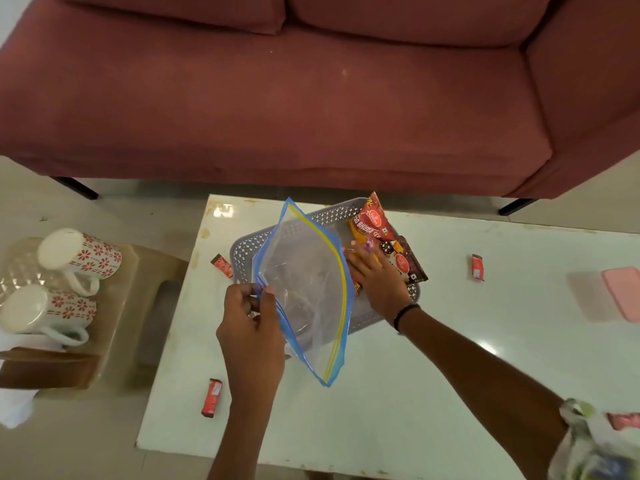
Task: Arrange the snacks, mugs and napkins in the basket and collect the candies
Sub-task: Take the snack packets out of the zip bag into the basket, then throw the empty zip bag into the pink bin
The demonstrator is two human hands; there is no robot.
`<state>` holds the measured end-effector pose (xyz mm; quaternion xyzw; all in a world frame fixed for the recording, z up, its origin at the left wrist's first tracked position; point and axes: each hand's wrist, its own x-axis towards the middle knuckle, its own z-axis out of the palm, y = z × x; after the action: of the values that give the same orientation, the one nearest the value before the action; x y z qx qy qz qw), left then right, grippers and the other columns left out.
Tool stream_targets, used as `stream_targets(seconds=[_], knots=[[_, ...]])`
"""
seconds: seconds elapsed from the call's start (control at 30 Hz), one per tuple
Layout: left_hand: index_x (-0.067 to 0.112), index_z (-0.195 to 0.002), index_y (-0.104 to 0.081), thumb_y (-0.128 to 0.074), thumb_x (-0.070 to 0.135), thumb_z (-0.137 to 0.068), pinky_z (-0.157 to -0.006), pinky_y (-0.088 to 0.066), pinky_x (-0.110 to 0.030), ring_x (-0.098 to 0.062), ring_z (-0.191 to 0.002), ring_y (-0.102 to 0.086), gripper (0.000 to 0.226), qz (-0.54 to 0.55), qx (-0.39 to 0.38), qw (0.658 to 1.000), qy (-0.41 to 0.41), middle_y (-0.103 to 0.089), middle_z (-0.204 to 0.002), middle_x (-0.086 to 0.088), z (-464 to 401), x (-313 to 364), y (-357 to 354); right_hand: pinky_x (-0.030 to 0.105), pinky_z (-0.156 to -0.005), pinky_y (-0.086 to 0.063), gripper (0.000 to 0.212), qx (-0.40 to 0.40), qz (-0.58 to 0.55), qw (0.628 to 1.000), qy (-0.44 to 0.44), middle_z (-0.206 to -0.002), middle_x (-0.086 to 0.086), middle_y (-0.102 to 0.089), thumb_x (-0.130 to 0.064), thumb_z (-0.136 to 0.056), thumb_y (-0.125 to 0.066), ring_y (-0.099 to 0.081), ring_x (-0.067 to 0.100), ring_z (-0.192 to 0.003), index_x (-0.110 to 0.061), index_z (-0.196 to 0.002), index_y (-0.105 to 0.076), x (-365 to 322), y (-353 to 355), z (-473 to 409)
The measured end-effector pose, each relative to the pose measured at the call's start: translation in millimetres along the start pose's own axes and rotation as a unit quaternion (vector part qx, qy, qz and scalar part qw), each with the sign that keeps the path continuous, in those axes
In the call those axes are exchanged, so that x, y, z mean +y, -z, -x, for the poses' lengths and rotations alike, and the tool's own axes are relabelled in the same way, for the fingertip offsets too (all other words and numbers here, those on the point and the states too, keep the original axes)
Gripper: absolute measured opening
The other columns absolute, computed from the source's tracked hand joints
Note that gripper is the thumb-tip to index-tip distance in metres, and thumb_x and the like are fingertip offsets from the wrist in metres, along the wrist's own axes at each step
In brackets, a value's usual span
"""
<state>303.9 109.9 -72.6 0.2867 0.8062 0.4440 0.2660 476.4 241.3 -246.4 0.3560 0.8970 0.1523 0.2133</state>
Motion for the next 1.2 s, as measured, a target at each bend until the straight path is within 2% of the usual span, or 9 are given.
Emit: stream_targets(seconds=[0.3,0.43,0.57,0.63,0.73,0.83,0.93,1.07,1.2], knots=[[0.011,-0.097,-0.052,-0.052,0.029,-0.090,-0.056,-0.050,-0.022,-0.023,-0.073,-0.061,0.019,0.026,-0.010,0.999,0.017,-0.060,-0.083,0.000,0.3,-4.4,-2.1,0.048,-0.111,0.014,0.072,-0.092,0.157,0.983,0.006,-0.159,0.008,0.013,-0.030,-0.099,-0.033,0.013,0.027,-0.146,-0.006,-0.146,0.016,8.3,-9.0,-8.0],[0.014,-0.092,-0.053,-0.052,0.025,-0.093,-0.042,-0.044,-0.012,-0.009,-0.051,-0.054,0.011,0.073,-0.010,0.995,0.061,-0.057,-0.075,0.001,2.0,4.0,-3.0,0.053,-0.111,-0.027,0.086,0.037,-0.114,0.991,-0.057,-0.152,0.008,-0.033,-0.037,-0.070,-0.072,-0.022,0.035,-0.142,-0.012,-0.144,-0.034,9.0,20.1,6.3],[0.018,-0.083,-0.051,-0.051,0.019,-0.094,-0.040,-0.043,-0.014,-0.002,-0.034,-0.044,0.012,0.179,-0.023,0.975,0.133,-0.052,-0.064,-0.002,6.9,27.6,-3.2,0.050,-0.113,-0.028,0.133,0.098,-0.526,0.845,-0.028,-0.154,0.010,-0.022,-0.053,-0.040,-0.088,-0.017,0.026,-0.143,-0.010,-0.145,-0.020,-8.0,60.5,71.8],[0.019,-0.082,-0.050,-0.052,0.017,-0.094,-0.042,-0.044,-0.013,-0.001,-0.036,-0.049,0.012,0.216,-0.027,0.964,0.150,-0.053,-0.064,-0.001,11.9,44.6,-2.4,0.031,-0.118,-0.023,0.126,0.046,-0.706,0.705,-0.047,-0.155,-0.008,-0.023,-0.050,-0.050,-0.088,-0.019,0.006,-0.143,-0.019,-0.148,-0.016,-15.1,117.2,105.7],[0.016,-0.086,-0.048,-0.051,0.012,-0.094,-0.044,-0.049,-0.013,0.001,-0.039,-0.054,0.009,0.276,-0.054,0.945,0.166,-0.057,-0.068,-0.003,23.5,75.0,2.7,0.002,-0.092,-0.039,0.077,0.140,-0.822,0.531,-0.150,-0.123,-0.038,-0.053,-0.012,-0.069,-0.083,-0.045,-0.021,-0.115,-0.029,-0.132,-0.042,-19.7,182.7,128.8],[0.014,-0.092,-0.050,-0.056,0.016,-0.091,-0.051,-0.052,-0.018,-0.002,-0.045,-0.056,0.006,0.309,-0.125,0.930,0.157,-0.059,-0.072,-0.005,36.1,102.5,14.0,0.007,-0.078,-0.044,0.029,0.262,-0.792,0.480,-0.271,-0.108,-0.018,-0.071,-0.022,-0.083,-0.067,-0.062,-0.007,-0.099,-0.025,-0.112,-0.067,-6.3,215.3,136.4],[0.018,-0.094,-0.053,-0.067,0.041,-0.080,-0.064,-0.051,-0.026,-0.013,-0.071,-0.061,0.031,0.295,-0.126,0.943,0.083,-0.059,-0.089,-0.005,41.3,113.6,27.2,0.021,-0.070,-0.052,0.018,0.300,-0.804,0.412,-0.305,-0.086,0.012,-0.075,-0.026,-0.084,-0.066,-0.066,0.007,-0.078,-0.011,-0.085,-0.076,28.3,236.9,147.0],[0.030,-0.120,-0.039,-0.082,0.049,-0.058,-0.094,-0.040,-0.021,-0.003,-0.111,-0.047,0.078,0.186,-0.097,0.977,-0.038,-0.044,-0.126,0.006,35.1,115.2,39.7,0.028,-0.072,-0.058,0.014,0.302,-0.834,0.387,-0.253,-0.085,0.007,-0.077,-0.019,-0.083,-0.064,-0.072,0.024,-0.081,-0.014,-0.090,-0.075,91.0,260.1,174.3],[0.026,-0.121,-0.040,-0.083,0.027,-0.062,-0.081,-0.044,-0.011,0.015,-0.096,-0.055,0.073,0.150,-0.246,0.957,-0.036,-0.055,-0.116,0.008,33.4,112.2,22.7,0.023,-0.067,-0.058,0.013,0.288,-0.840,0.378,-0.263,-0.083,0.000,-0.077,-0.019,-0.088,-0.061,-0.074,0.022,-0.078,-0.016,-0.092,-0.073,133.6,242.6,197.8]])
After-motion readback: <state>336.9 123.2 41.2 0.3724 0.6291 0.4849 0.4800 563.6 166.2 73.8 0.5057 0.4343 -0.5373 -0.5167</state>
